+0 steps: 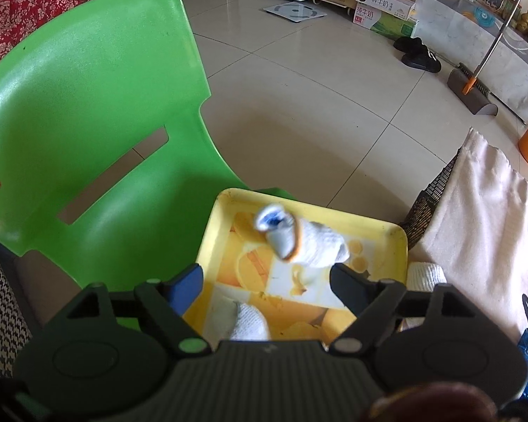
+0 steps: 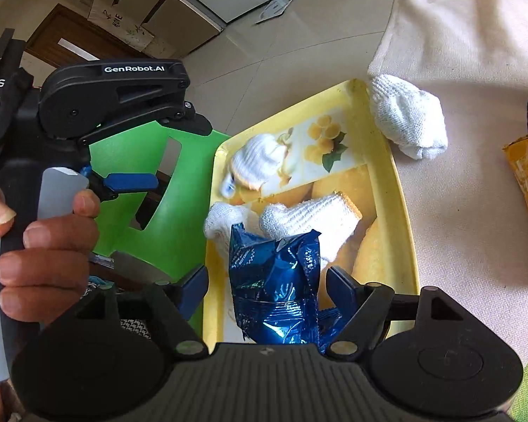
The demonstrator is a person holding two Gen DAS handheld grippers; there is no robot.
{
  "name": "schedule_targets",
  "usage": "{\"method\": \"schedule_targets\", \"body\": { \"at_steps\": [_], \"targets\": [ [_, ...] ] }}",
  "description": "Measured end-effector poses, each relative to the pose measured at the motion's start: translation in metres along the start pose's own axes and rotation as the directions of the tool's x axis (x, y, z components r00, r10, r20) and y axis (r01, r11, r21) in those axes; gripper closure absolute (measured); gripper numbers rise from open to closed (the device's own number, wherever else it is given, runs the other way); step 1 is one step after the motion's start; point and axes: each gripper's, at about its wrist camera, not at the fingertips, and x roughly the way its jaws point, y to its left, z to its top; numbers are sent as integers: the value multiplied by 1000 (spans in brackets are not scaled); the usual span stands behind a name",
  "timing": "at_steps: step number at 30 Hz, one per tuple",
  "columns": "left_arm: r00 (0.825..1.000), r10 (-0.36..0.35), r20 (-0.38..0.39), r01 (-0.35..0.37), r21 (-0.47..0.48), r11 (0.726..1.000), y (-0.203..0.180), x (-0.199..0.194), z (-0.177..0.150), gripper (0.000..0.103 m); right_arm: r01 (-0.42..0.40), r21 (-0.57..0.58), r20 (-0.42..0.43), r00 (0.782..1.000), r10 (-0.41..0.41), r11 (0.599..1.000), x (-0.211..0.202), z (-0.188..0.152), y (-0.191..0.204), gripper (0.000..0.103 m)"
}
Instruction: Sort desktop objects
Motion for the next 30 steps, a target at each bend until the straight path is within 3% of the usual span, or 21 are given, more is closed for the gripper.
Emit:
{"method": "schedule_targets", "body": {
  "at_steps": [2, 11, 17, 22, 30],
  "targets": [
    [1000, -3, -2, 3, -3, 1000, 0, 0, 0, 10, 9, 2, 22, 1000, -9, 1000, -4, 4, -2, 28],
    [1000, 0, 4, 0, 26, 1000, -9, 1, -2, 6, 99, 75, 95, 990, -105, 992, -9, 23, -23, 28],
    [1000, -16, -6, 16, 16, 1000, -8, 2, 0, 4, 247, 84, 159, 953, -258, 965, -9, 38, -37, 28],
    [1000, -18, 4, 18, -61, 998, 11, 0, 5, 4, 311, 111, 176, 929, -327, 944, -2, 53, -49, 28],
    [999, -35, 7, 36, -160, 987, 37, 0, 14, 4, 367, 74, 181, 909, -375, 927, 21, 62, -57, 24]
  ]
}}
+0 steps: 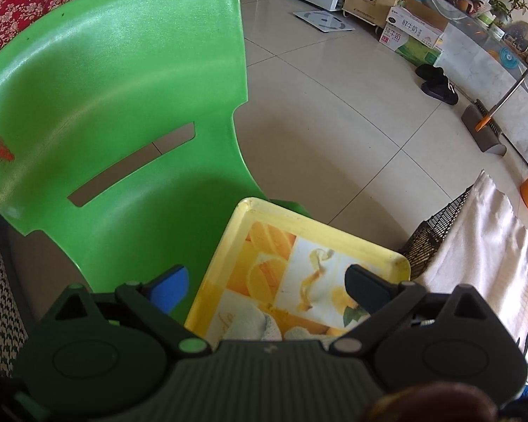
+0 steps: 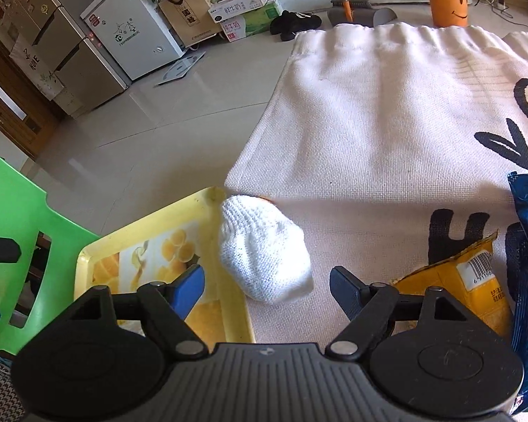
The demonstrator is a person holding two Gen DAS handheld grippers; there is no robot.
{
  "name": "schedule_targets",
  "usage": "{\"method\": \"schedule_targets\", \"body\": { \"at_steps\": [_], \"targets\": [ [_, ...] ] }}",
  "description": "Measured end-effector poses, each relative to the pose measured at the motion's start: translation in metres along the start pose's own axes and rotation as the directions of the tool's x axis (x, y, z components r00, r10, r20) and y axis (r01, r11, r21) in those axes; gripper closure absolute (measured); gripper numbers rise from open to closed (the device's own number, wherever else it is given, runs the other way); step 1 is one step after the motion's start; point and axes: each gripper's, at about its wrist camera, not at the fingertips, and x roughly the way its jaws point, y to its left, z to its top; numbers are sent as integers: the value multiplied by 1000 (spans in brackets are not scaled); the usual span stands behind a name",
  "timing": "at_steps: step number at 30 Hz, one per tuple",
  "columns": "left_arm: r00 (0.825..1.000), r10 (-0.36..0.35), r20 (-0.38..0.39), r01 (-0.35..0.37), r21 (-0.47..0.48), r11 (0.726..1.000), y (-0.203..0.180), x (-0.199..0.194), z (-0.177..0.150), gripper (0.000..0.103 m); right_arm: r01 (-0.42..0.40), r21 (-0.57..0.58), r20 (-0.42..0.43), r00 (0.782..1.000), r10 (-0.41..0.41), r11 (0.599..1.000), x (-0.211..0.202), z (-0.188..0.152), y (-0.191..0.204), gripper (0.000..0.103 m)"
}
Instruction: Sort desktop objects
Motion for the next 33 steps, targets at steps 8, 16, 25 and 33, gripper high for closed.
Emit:
{"method": "schedule_targets", "body": {
  "at_steps": [8, 16, 25, 33],
  "targets": [
    [998, 13, 59, -9, -69, 998, 25, -9, 12, 4, -28, -35, 21, 999, 29, 999, 8, -1, 3, 52],
    [998, 16, 59, -10, -105, 994, 33, -8, 15, 4, -54, -17, 77, 995, 55, 998, -8, -1, 12, 61],
    [997, -6, 79, 7, -14, 1000, 12, -11, 8, 4, -288, -69, 67, 954, 293, 955, -22, -6, 48, 54],
    [997, -27, 69, 24, 53, 998, -7, -12, 2, 1, -249, -67, 48, 967, 252, 966, -28, -6, 42, 44]
  ]
}}
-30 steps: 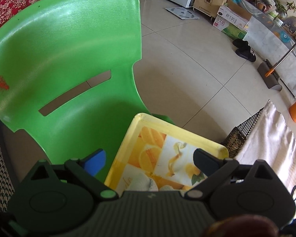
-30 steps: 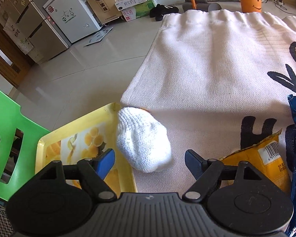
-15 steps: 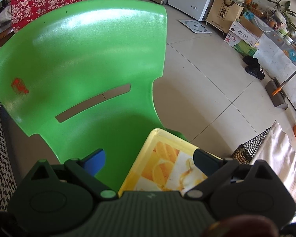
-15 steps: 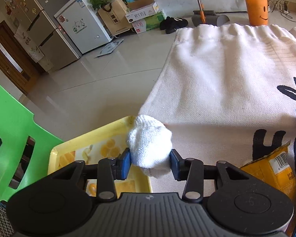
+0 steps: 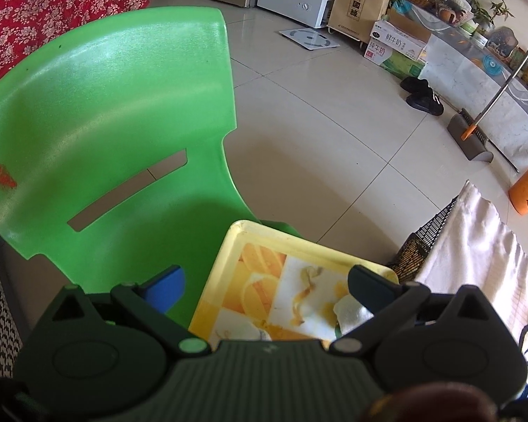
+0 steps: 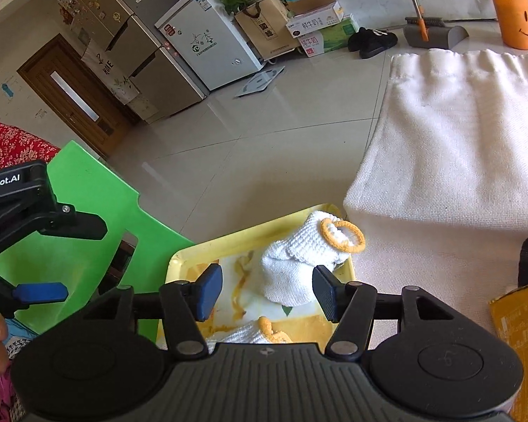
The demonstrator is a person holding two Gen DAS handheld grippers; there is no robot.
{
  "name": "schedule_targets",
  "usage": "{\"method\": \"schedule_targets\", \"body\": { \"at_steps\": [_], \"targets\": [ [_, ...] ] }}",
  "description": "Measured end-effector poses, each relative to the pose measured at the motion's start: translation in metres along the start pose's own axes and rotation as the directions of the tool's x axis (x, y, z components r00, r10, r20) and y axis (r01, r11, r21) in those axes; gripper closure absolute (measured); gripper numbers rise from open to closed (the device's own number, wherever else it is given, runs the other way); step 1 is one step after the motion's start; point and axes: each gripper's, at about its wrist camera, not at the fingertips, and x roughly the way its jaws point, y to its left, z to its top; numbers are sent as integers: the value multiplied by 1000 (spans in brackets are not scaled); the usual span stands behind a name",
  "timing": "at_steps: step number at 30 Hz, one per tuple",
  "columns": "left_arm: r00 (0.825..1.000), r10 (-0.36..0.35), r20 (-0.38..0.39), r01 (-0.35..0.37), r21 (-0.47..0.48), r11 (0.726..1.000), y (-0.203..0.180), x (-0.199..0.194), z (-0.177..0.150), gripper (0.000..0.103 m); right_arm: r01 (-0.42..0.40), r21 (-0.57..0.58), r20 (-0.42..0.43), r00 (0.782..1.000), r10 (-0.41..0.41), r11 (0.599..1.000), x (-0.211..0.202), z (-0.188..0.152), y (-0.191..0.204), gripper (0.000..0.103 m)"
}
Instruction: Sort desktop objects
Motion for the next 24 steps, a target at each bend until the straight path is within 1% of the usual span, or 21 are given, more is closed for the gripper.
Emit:
{"method": "schedule_targets", "body": {
  "at_steps": [3, 8, 12, 17, 24],
  "targets": [
    [1000, -14, -2, 14, 21, 1000, -7, -2, -3, 1, 43, 11, -9, 999, -43, 999, -10, 1, -5, 39],
    [999, -40, -9, 41, 71, 997, -23, -7, -11, 1, 112, 13, -19, 994, -112, 994, -33, -1, -5, 34],
    [999, -46, -5, 46, 113, 993, -36, -13, -19, 1, 153, 16, -26, 988, -153, 988, -52, -5, -7, 33],
    [998, -63, -1, 62, 157, 986, -52, -23, -29, 1, 184, 56, -28, 983, -183, 981, -80, -11, -16, 32],
    [996, -94, 0, 91, 245, 965, -83, -37, -49, 1, 283, 98, -23, 959, -282, 954, -131, -18, -43, 29]
  ]
}}
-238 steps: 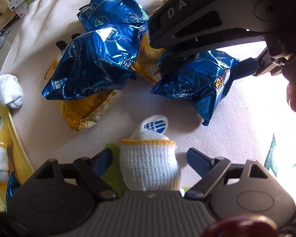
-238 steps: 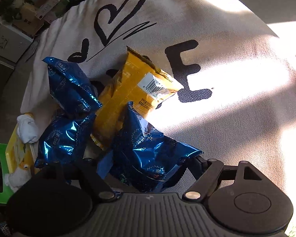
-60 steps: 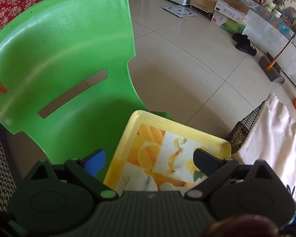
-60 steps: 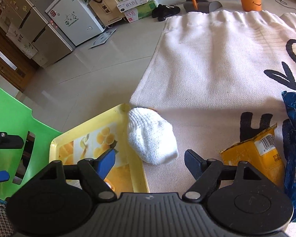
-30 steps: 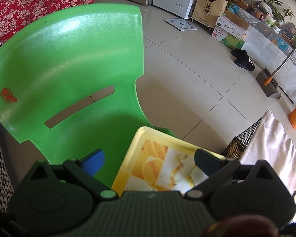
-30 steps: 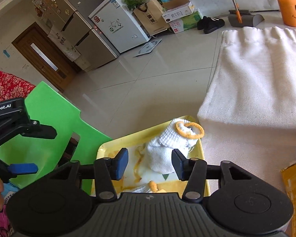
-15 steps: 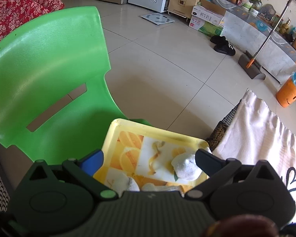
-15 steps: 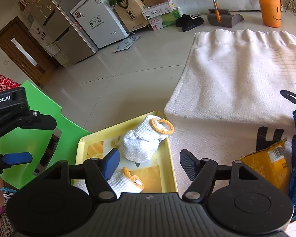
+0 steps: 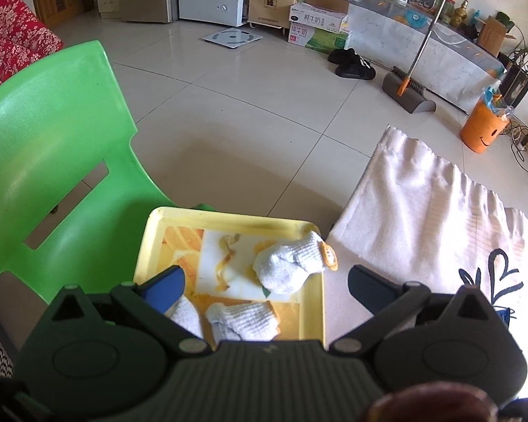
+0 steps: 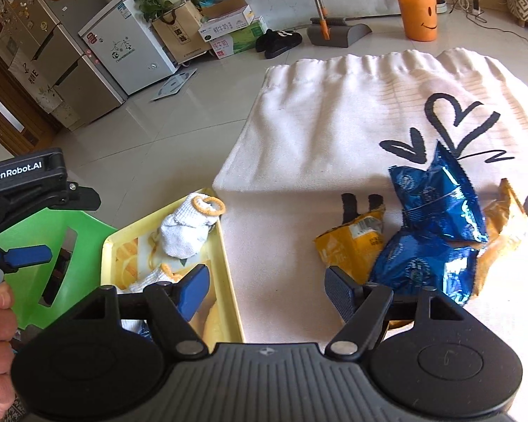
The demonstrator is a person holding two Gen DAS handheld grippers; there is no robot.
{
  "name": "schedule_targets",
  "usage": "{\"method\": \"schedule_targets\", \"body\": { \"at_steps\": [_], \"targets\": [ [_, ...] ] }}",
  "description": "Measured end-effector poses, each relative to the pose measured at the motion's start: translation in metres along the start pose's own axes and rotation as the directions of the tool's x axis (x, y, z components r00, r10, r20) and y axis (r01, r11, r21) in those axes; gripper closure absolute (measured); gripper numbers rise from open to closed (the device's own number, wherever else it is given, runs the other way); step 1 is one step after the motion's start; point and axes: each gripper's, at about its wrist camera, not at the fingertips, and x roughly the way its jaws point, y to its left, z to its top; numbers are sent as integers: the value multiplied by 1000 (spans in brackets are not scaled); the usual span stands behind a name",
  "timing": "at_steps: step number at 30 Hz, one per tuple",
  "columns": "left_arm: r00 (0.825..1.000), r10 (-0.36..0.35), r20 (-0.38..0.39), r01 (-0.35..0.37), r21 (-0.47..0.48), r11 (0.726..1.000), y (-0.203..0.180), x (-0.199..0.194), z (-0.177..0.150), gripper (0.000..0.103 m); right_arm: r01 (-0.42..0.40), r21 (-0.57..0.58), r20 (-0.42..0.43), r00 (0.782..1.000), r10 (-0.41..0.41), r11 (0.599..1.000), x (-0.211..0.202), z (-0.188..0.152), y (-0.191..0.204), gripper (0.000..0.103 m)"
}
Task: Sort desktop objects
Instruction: 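Move both grippers back over the snack pile on the cloth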
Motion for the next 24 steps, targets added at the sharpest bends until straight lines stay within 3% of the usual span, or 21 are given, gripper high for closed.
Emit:
{"method": "schedule_targets", "body": {
  "at_steps": [9, 14, 18, 24],
  "targets": [
    [1000, -26, 4, 25, 135, 991, -55, -12, -23, 1, 122, 89, -9, 993, -122, 988, -40, -2, -54, 27],
    [998, -62, -19, 64, 196, 979, -83, -14, -39, 1, 150, 168, 3, 988, -153, 974, -56, 2, -86, 27],
    [997, -71, -29, 76, 255, 964, -111, -15, -52, 1, 196, 254, -12, 980, -199, 947, -62, 6, -118, 27],
    [996, -60, -68, 78, 299, 951, -141, -2, -66, 1, 206, 351, -39, 978, -205, 914, -63, 4, -157, 27]
  ]
}}
